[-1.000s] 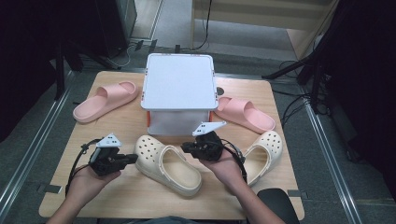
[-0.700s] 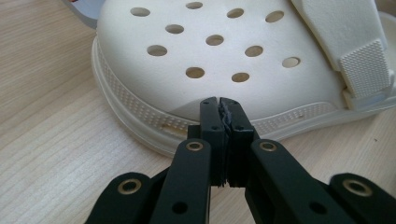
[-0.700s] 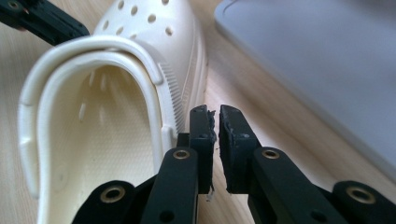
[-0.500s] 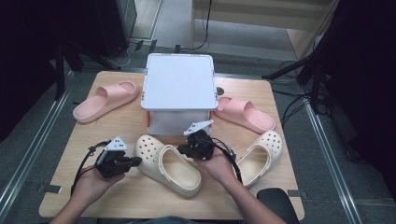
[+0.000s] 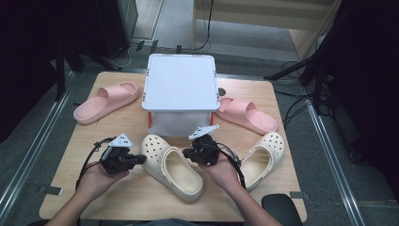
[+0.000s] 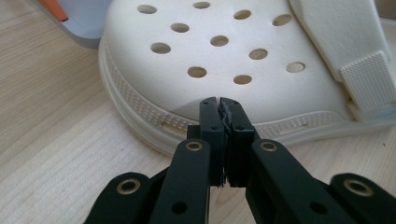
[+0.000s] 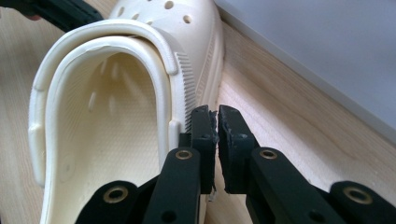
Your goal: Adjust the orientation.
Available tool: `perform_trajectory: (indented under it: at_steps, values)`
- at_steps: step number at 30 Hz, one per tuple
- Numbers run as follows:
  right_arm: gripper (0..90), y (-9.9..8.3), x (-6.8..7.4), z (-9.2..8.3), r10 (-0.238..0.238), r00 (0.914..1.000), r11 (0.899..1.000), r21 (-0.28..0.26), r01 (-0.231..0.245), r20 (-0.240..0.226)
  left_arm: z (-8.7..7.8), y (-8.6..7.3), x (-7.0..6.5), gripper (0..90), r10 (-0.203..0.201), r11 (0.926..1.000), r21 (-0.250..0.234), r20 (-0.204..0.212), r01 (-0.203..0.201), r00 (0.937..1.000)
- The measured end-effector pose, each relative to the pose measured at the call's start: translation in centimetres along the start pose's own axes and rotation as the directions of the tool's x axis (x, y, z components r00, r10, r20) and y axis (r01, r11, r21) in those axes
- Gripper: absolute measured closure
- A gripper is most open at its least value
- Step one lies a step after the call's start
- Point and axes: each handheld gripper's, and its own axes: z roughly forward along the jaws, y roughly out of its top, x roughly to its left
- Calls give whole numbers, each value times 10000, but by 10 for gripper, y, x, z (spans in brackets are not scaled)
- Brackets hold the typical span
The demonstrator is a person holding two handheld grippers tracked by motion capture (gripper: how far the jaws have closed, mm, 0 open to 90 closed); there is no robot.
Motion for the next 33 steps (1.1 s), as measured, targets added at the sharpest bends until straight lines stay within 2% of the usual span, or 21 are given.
perform_trajectory:
  at_steps: [7, 12, 20, 23, 27, 32, 33]
  values:
    - [866, -8, 7, -4, 149, 9999, 9999, -37, -149, -44, 4, 8, 6, 880, 71, 10000, 44, 71, -72, 9999]
    - [852, -14, 14, -6, 241, 9997, 9997, -58, -242, -74, 9, 15, 13, 878, -45, 10000, 21, 215, 45, 9998]
    - [837, -22, 21, -8, 581, 9981, 9982, -130, -583, -185, 15, 25, 19, 880, 150, 9999, 57, 293, -152, 9995]
    - [827, -24, 26, -8, 556, 9984, 9982, -225, -557, -29, 17, 27, 23, 880, -27, 10000, 87, 573, 22, 9984]
    - [811, -27, 33, -8, 532, 9984, 9980, -357, -525, 208, 20, 32, 26, 879, -12, 10000, 76, 641, 7, 9979]
    - [798, -30, 34, -8, 548, 9978, 9980, -346, -535, 381, 24, 36, 27, 879, 52, 9999, 142, 777, -63, 9970]
    - [795, -31, 34, -7, 613, 9974, 9976, -348, -600, 380, 26, 37, 27, 879, -48, 10000, 72, 962, 41, 9953]
